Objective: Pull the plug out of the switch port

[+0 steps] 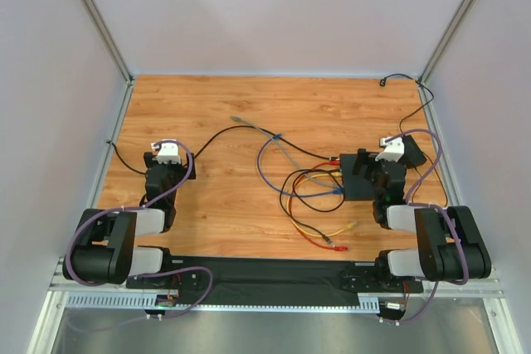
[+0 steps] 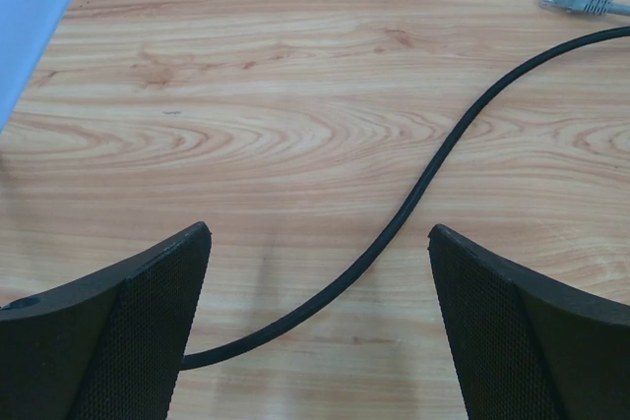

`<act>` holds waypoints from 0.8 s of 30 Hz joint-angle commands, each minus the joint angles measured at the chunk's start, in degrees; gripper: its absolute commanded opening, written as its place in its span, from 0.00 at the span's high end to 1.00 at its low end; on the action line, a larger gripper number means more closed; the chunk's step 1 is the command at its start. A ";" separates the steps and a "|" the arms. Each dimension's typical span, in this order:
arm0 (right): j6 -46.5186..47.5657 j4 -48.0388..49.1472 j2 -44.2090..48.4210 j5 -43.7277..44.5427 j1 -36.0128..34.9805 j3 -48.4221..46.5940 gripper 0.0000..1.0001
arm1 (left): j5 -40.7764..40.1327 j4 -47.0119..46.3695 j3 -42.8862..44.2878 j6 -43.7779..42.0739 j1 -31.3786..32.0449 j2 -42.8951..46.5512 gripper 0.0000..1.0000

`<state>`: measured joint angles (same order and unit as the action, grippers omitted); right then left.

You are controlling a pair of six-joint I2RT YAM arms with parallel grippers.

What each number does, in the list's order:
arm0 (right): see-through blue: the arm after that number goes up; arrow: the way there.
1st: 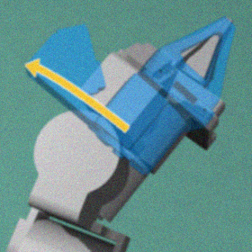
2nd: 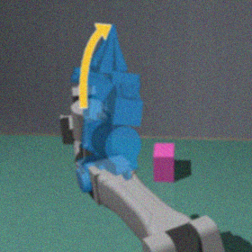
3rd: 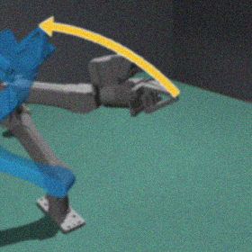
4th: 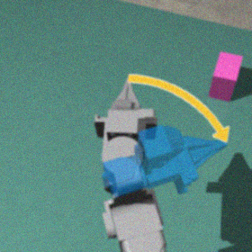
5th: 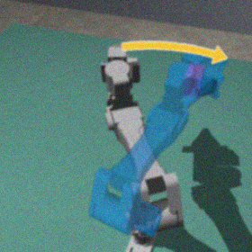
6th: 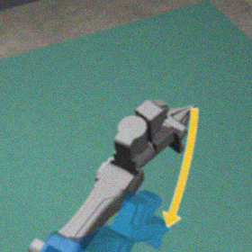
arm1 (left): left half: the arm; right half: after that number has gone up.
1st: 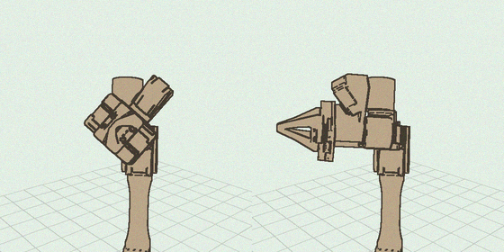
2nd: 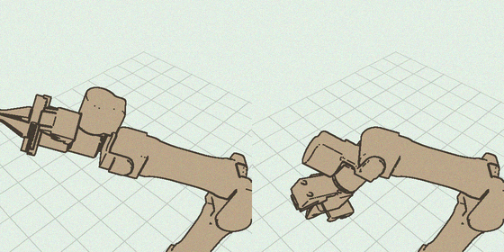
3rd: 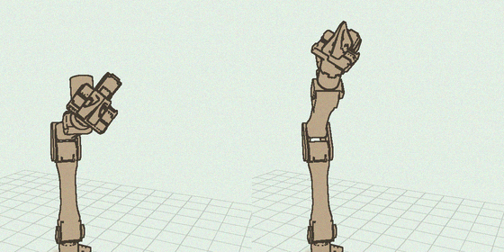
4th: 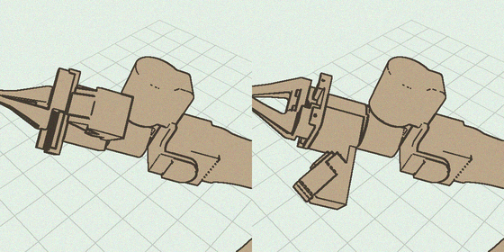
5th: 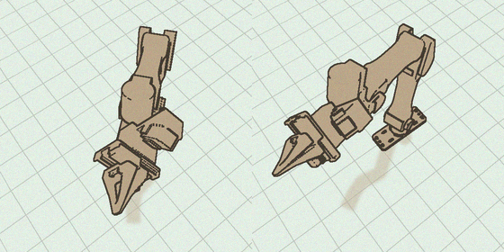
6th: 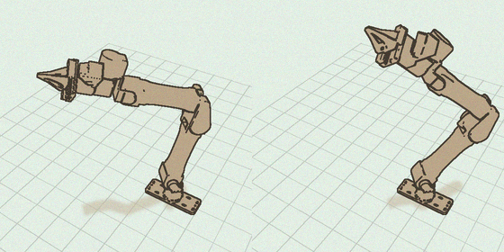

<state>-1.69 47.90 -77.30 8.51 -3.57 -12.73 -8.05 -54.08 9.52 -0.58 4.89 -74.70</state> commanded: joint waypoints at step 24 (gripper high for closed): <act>-15.07 -42.02 17.97 9.15 -0.03 -17.92 0.00 | -11.28 -6.47 0.15 -0.74 2.67 0.96 0.00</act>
<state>-9.02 24.05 -61.25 15.18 -3.57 -24.36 -19.20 -57.30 9.37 -0.47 7.51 -74.28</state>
